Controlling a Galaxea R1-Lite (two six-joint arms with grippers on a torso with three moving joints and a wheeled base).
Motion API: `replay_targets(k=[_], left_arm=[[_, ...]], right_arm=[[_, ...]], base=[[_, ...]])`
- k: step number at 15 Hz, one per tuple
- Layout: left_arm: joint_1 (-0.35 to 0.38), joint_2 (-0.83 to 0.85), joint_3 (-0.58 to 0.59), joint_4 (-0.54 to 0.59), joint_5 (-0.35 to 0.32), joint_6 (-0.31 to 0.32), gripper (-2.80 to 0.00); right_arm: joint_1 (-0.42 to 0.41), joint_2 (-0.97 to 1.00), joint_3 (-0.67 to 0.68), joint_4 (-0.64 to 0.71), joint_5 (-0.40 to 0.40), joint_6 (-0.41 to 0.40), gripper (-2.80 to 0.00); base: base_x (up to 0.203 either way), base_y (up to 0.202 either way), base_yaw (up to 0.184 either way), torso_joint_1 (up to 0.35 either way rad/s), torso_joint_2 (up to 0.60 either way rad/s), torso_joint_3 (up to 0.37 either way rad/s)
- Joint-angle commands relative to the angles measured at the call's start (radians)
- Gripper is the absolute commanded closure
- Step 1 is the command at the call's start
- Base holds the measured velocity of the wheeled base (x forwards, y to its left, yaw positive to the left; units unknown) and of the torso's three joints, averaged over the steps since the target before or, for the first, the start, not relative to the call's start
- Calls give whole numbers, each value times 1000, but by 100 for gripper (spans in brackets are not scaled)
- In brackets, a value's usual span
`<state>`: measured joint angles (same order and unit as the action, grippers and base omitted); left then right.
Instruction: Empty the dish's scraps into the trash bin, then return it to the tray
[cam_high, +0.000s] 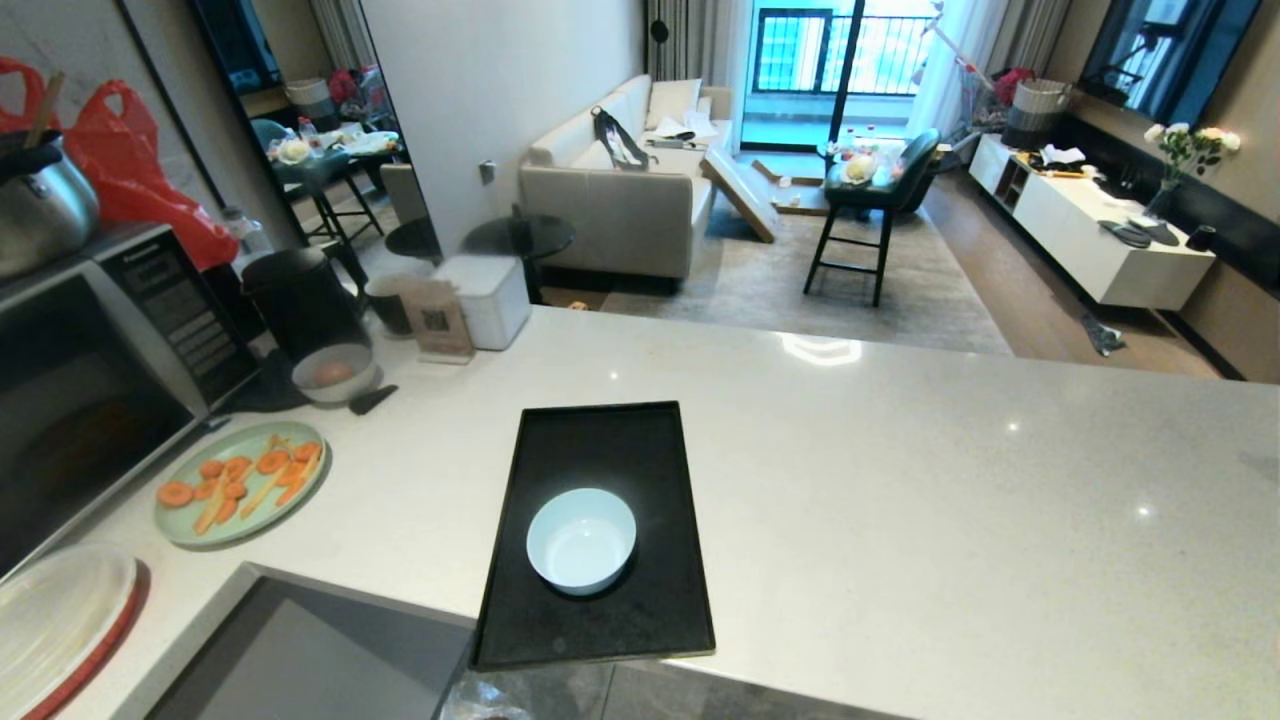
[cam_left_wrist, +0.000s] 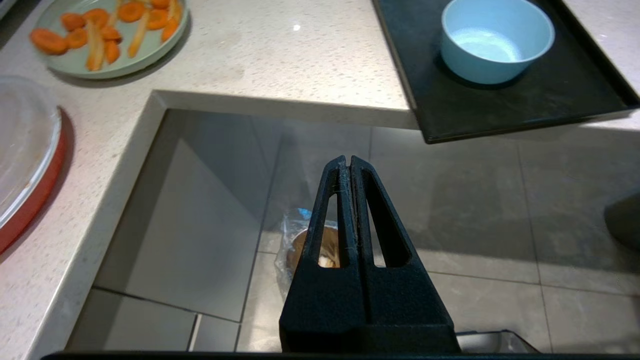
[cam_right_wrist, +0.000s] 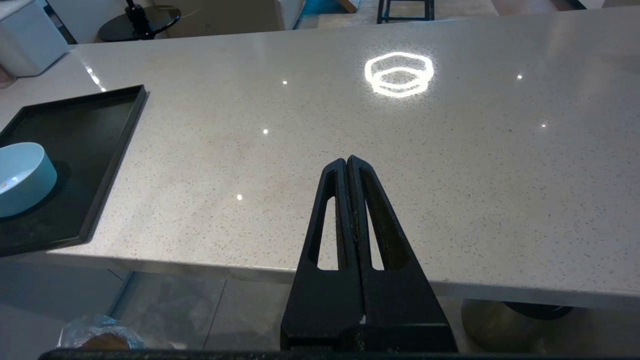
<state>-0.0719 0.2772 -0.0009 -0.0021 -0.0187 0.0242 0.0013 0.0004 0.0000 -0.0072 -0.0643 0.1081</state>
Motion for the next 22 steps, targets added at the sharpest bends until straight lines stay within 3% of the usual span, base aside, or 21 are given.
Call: replay_targets(k=[1,8,22], left_arm=[[91,-23,1,1,0,1,0],[77,-270,1,-1,7,-12,0],[75,-276,1,-3,10,-17,0]], right_arm=[[0,0,0,0,0,1,0],[0,0,0,0,0,1,0],[0,0,0,0,0,1,0]], base=[[0,0,0,0,0,0],[0,0,0,0,0,0],[0,0,0,0,0,0]])
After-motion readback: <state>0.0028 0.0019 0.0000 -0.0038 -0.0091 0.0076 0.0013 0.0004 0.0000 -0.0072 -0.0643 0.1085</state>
